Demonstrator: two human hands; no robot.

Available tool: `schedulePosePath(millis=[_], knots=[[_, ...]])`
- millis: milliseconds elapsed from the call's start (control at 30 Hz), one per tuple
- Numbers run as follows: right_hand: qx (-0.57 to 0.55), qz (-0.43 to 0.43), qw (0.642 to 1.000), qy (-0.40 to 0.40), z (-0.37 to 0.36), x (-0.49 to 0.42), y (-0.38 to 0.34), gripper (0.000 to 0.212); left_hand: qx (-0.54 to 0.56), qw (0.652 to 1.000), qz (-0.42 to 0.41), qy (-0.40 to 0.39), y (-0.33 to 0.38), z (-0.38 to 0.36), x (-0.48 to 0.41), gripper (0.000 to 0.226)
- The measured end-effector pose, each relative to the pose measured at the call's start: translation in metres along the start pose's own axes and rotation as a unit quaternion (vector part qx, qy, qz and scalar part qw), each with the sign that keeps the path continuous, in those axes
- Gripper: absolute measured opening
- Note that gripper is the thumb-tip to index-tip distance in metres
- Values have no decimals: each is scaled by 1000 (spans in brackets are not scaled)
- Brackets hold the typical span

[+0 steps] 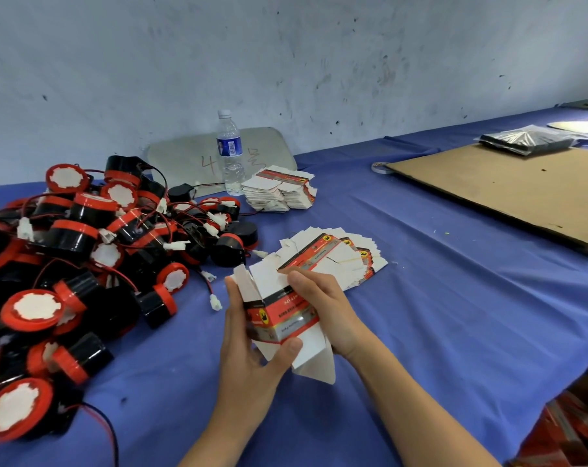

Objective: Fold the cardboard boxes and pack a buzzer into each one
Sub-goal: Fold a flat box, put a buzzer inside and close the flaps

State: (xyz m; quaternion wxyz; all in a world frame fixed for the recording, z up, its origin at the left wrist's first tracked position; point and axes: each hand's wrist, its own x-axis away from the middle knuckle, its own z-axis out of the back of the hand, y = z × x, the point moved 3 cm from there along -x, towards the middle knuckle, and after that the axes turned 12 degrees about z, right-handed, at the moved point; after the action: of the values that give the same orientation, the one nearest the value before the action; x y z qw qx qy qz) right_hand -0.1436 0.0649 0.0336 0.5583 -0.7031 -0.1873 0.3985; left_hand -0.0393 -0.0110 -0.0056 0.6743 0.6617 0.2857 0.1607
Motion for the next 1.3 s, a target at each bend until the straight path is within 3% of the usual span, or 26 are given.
schedulePosePath(millis=[267,467,600,767,933,1033,1300], knots=[[16,-17,999,-27,-1,2,-4,23,-32,999,-5,7,-3,2,-3,91],[-56,-16,998,-13,-2,1,2,19,-67,996,-53,25,6,3,-1,88],[-109,-6,992,-69,-1,-1,1,54,-109,991,-66,34,7,4,2,102],[-82,9,992,-92,4,-2,3,57,-164,981,-102,19,10,0,4,110],[-80,7,994,-77,4,-2,7,24,-226,960,-164,19,16,-2,4,91],[-83,8,995,-60,4,-1,8,16,-233,955,-181,24,18,-2,3,80],[-96,5,995,16,1,0,7,26,-221,955,-195,20,21,4,2,52]])
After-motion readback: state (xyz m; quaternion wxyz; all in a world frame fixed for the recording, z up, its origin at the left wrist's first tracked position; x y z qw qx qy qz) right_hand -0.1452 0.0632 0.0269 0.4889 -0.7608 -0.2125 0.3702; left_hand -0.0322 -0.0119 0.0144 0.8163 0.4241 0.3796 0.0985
